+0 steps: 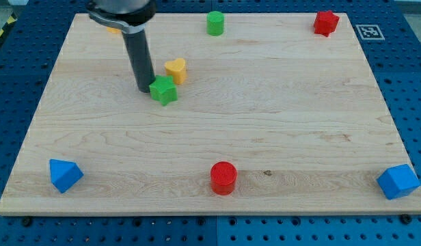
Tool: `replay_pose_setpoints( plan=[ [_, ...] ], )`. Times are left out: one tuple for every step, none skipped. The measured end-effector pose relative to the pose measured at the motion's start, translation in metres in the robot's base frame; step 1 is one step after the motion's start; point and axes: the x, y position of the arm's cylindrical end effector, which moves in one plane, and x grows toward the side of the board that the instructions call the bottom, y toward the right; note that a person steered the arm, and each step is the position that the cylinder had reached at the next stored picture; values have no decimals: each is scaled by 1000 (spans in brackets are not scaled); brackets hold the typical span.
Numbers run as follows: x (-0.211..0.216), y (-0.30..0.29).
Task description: Push the yellow hexagon above the yellow heart
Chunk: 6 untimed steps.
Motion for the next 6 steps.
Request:
replay_pose_setpoints(
  plan=[
    [0, 18],
    [0, 20],
    [-3, -1],
    [-32, -44],
    [-92, -77],
    [-125, -104]
  ],
)
